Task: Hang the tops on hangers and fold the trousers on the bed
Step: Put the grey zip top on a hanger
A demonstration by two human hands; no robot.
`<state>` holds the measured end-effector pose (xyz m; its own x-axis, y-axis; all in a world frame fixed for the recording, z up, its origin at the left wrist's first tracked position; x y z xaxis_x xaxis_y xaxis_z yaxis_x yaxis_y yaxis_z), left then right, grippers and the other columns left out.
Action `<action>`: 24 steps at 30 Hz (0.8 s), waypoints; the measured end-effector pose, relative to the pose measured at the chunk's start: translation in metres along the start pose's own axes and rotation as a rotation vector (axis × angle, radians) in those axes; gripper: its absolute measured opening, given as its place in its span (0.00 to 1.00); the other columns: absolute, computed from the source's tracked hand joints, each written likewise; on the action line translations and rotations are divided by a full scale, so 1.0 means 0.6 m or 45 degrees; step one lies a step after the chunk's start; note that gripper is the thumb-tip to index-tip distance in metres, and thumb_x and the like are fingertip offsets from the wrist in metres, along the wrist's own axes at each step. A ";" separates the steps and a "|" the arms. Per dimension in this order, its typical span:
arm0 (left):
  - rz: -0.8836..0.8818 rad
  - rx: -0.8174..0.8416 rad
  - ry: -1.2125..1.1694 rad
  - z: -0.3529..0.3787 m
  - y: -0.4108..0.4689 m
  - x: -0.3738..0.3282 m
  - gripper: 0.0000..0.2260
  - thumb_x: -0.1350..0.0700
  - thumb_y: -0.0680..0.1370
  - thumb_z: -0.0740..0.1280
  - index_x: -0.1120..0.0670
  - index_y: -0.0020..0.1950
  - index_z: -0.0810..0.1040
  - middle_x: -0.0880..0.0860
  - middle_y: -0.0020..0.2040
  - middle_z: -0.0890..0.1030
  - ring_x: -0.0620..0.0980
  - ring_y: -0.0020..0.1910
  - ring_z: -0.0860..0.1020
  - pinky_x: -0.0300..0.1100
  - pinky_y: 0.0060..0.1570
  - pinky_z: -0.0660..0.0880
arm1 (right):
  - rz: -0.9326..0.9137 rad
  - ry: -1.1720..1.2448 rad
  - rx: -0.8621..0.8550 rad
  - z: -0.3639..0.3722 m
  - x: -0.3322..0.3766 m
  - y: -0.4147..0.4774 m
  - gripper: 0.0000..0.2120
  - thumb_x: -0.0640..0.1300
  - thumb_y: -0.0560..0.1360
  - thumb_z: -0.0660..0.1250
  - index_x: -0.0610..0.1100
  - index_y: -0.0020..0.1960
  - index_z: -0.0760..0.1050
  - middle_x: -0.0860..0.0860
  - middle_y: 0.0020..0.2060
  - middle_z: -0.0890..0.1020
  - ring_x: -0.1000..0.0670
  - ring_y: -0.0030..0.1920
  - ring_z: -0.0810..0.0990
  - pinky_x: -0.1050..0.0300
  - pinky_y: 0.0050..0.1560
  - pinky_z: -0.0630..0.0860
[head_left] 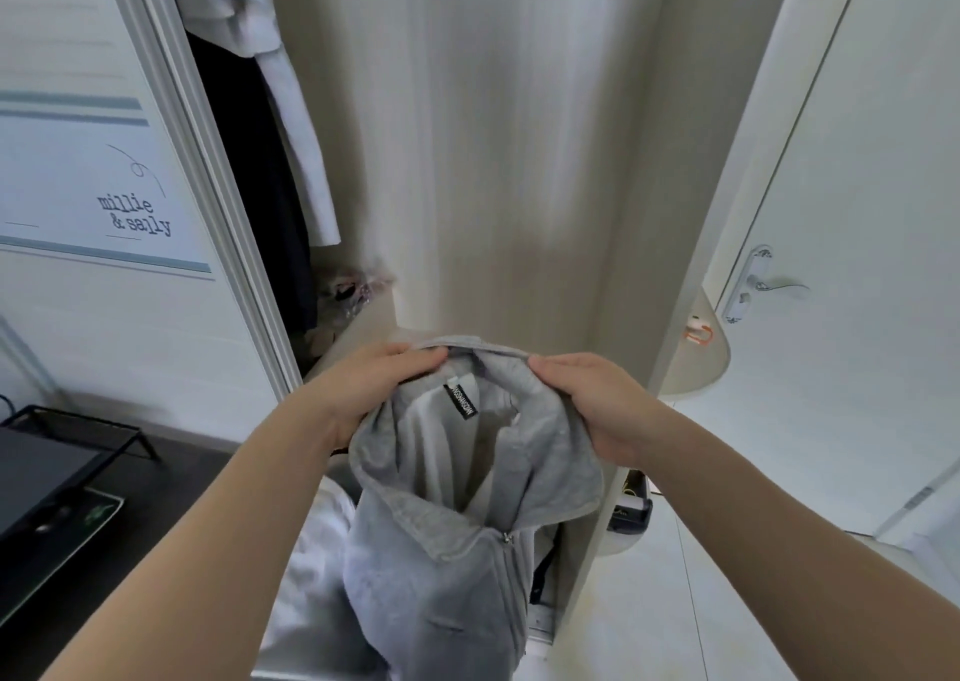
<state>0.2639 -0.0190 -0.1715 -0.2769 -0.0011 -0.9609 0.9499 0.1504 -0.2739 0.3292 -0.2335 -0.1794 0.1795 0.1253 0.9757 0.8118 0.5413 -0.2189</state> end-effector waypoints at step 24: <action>-0.415 -0.163 -0.577 0.038 -0.001 0.229 0.08 0.63 0.82 0.65 0.69 0.53 0.79 0.64 0.44 0.84 0.57 0.38 0.86 0.48 0.36 0.84 | 0.055 0.608 -0.257 -0.022 -0.024 0.013 0.22 0.52 0.82 0.62 0.34 0.46 0.79 0.38 0.39 0.84 0.44 0.38 0.86 0.54 0.35 0.82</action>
<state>0.2287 -0.0416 -0.3045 -0.4360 -0.4874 -0.7565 0.7929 0.1896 -0.5791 0.3404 -0.2420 -0.1949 0.4108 -0.2751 0.8693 0.8806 0.3668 -0.3001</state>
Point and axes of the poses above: each hand's wrist, its own y-axis towards the middle knuckle, its own z-axis out of the palm, x = y × z, the point moved 3 cm from there along y, towards the middle knuckle
